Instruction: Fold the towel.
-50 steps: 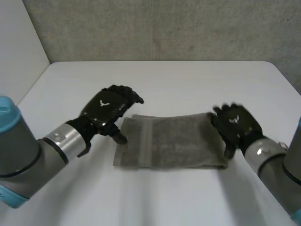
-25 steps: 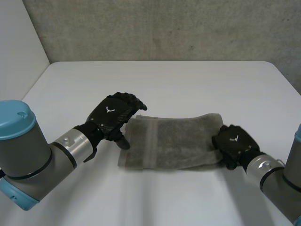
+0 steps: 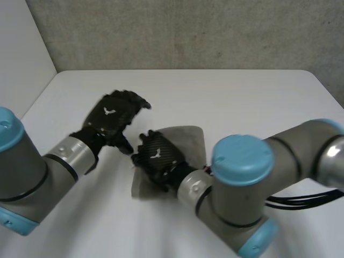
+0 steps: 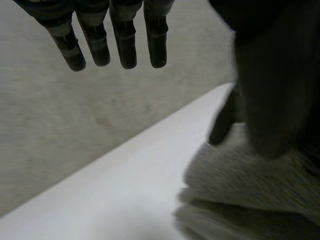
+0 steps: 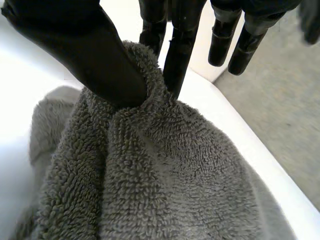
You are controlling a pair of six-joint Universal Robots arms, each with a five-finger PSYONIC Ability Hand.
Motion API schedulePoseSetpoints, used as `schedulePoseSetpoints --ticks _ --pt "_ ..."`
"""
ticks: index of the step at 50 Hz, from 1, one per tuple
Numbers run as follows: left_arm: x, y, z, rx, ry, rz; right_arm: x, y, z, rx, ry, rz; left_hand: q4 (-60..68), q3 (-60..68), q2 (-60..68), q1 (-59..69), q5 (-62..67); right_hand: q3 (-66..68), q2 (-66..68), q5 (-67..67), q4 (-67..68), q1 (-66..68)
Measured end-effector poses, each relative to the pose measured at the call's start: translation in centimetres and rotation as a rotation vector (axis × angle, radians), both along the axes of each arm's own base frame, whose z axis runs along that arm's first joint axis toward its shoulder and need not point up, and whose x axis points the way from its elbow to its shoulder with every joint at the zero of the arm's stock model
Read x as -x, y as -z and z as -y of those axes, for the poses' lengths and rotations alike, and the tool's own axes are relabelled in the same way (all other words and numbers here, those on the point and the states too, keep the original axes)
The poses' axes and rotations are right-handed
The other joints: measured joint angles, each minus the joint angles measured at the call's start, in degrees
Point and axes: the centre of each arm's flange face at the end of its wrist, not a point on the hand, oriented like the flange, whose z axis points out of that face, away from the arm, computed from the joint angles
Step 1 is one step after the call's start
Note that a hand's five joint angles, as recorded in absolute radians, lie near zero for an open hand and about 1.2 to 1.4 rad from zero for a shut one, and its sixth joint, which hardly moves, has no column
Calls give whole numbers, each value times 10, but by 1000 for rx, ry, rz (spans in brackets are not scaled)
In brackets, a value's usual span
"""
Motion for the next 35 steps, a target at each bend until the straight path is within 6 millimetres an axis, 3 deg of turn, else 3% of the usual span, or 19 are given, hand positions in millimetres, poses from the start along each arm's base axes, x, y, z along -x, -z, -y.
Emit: schedulePoseSetpoints --ticks 6,13,33,35 --pt "-20 -14 17 55 -106 -19 -16 3 -1 5 9 69 0 0 0 0 1 0 3 0 0 0" --pt "-32 -19 29 63 -159 -38 -20 4 3 12 26 103 0 0 0 0 2 0 3 0 0 1" --pt "-42 -19 41 56 -187 -47 -25 29 7 -17 25 65 0 0 0 0 4 0 3 2 0 3" --pt "-42 -18 41 55 -188 -47 -26 32 8 -22 24 59 0 0 0 0 4 0 -44 -69 0 -67"
